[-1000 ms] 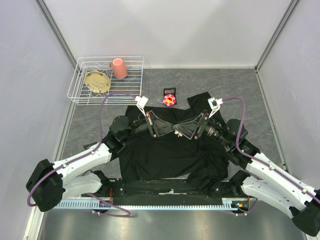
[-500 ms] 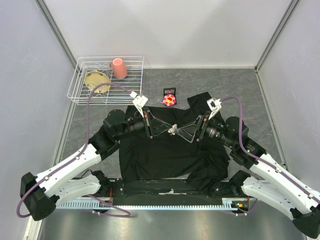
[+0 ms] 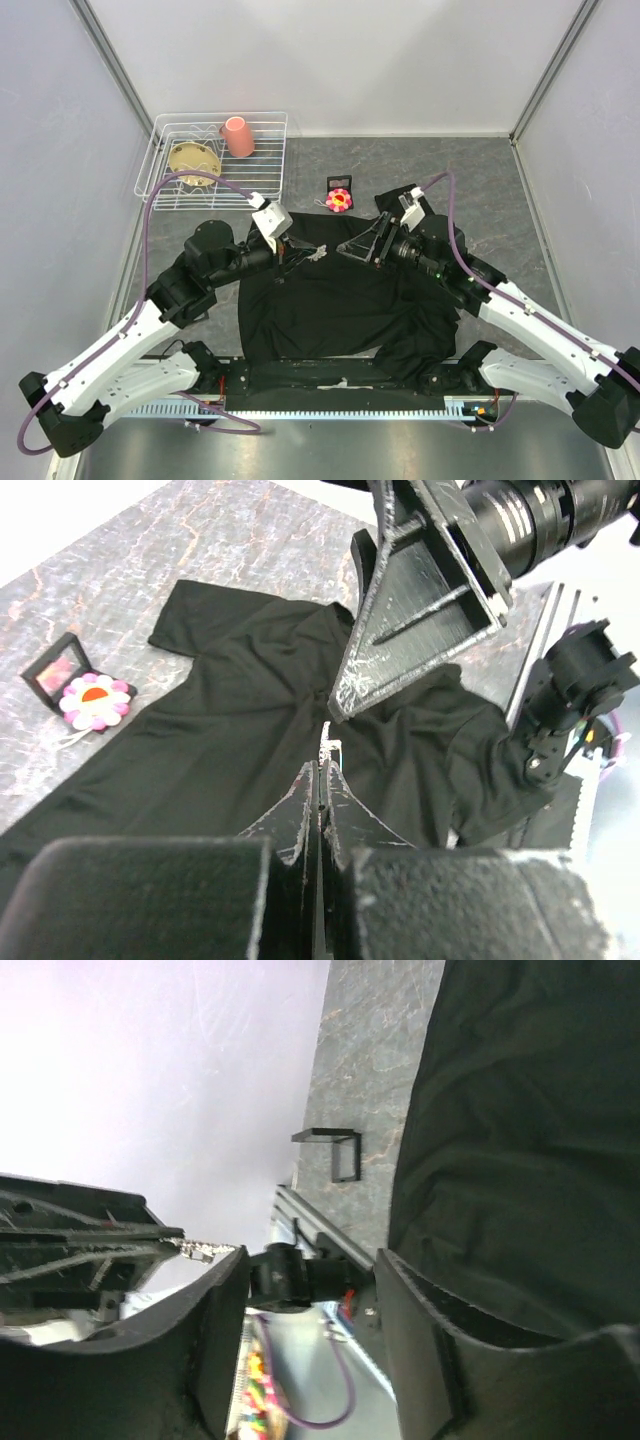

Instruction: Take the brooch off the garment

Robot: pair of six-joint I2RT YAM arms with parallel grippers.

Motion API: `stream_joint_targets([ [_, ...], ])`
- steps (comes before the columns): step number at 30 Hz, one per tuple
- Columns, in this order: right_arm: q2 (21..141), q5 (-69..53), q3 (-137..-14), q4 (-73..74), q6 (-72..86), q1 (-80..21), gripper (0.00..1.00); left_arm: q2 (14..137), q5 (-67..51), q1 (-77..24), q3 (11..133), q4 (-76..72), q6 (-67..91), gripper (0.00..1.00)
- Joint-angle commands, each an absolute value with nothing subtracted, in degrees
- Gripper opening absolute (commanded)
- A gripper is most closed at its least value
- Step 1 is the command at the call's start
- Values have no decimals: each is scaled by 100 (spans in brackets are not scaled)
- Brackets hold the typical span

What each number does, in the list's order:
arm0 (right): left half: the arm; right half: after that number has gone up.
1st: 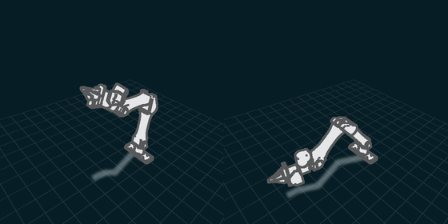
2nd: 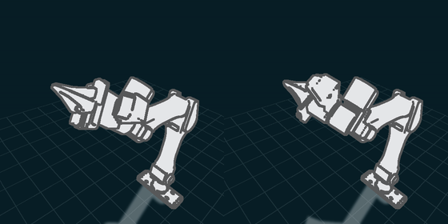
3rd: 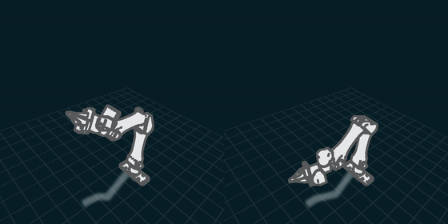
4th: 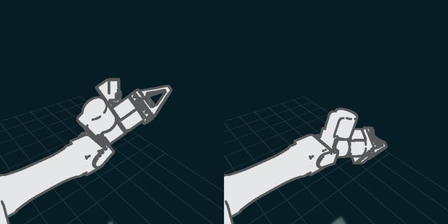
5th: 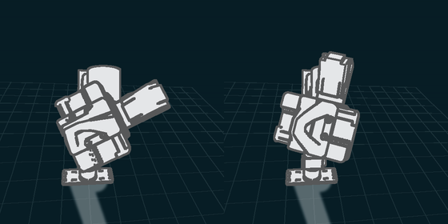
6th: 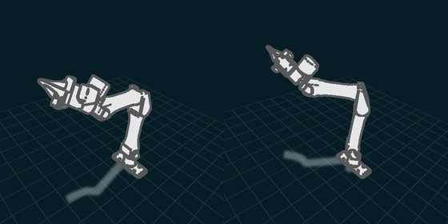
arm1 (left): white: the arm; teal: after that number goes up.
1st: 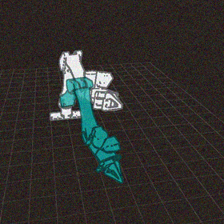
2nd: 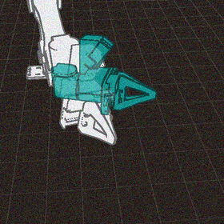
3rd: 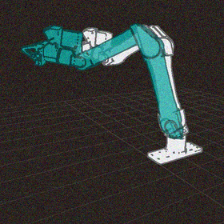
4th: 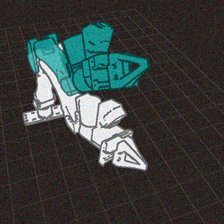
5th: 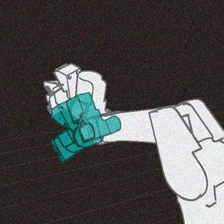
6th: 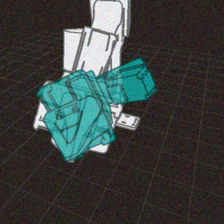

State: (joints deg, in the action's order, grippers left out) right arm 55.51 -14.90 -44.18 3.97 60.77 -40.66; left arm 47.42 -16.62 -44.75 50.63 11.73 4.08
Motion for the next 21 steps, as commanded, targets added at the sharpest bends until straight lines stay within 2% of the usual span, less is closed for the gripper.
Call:
stream_joint_targets([
  [1, 5502, -1319, -4501, -156, 7346, -4096, 57, 4430, -1906, -4482, 5037, 1100, -685, 2],
  [5, 5441, -1424, -4193, -623, 7944, -4087, 51, 4140, -2118, -4482, 4616, 651, -799, 2],
  [11, 5440, -1450, -3762, -1203, 9078, -4157, 52, 4052, -2452, -4482, 4342, 563, -1213, 2],
  [21, 5897, -1670, -3568, -1540, 10019, -4473, 52, 3797, -2180, -4482, 3876, 211, -1626, 2],
])
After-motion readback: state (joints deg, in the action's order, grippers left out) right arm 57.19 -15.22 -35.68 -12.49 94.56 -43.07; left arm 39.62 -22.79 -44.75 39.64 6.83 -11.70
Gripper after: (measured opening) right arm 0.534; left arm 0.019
